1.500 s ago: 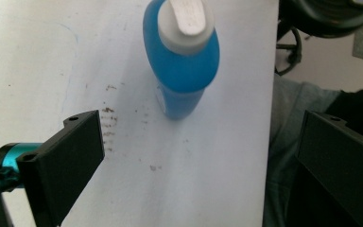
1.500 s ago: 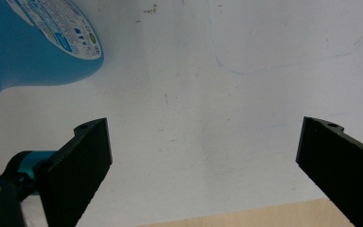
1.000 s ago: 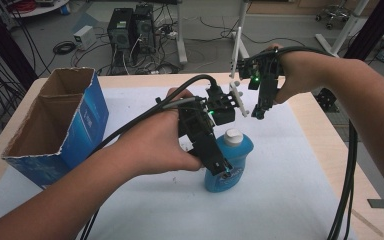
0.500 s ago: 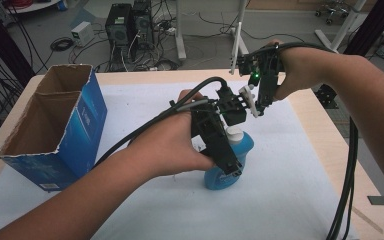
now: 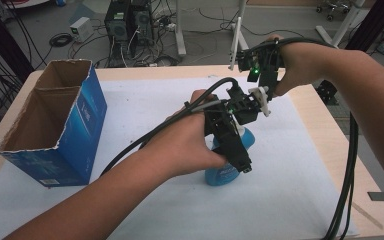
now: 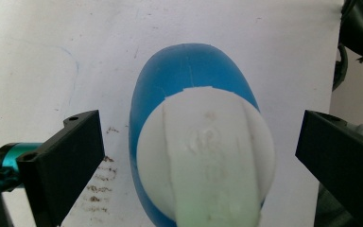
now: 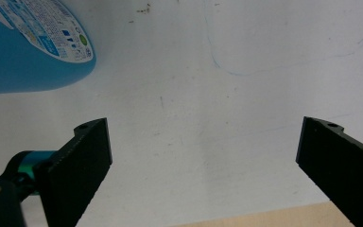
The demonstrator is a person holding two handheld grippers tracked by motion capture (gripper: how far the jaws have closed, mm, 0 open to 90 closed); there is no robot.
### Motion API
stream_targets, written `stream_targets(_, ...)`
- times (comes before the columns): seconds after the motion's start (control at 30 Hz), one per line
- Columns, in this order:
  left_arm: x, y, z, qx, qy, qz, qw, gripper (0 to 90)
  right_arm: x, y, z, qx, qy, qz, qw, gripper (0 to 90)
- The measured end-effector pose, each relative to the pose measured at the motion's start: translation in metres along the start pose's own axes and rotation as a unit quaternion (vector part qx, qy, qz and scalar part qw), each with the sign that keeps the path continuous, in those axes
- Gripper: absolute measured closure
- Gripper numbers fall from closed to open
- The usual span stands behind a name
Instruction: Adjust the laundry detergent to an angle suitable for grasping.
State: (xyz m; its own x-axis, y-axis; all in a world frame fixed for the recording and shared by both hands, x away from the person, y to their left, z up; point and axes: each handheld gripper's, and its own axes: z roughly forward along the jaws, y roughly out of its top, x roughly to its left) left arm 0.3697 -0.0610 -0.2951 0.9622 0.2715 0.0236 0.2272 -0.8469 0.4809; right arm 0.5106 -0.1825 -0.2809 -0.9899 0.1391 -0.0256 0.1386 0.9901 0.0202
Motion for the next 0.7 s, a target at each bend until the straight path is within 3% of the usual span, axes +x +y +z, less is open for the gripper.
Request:
stream_targets(0.23, 0.0015, -0.0024, 0.0062, -0.004, 0.003, -0.013, 0.9999, 1.8, -0.0001, 0.0009, 0.0004, -0.003, 0.0, -0.002, 1.0, 3.3)
stream_targets(0.43, 0.0012, -0.0016, 0.0083, -0.002, 0.009, -0.01, 0.9999, 2.8, -0.0001, 0.0003, 0.0, 0.0, 0.0, 0.002, 1.0, 3.3)
stream_targets(0.5, 0.0012, -0.0014, 0.0086, 0.001, 0.004, -0.006, 1.0, 10.4, -0.0007, -0.0001, 0.0002, -0.001, 0.0, 0.0, 1.0, 3.3)
stream_targets(0.7, 0.0007, -0.001, 0.0106, 0.004, 0.013, -0.008, 0.9999, 10.5, -0.0007, 0.0001, -0.0002, -0.002, 0.0, -0.001, 1.0, 3.3)
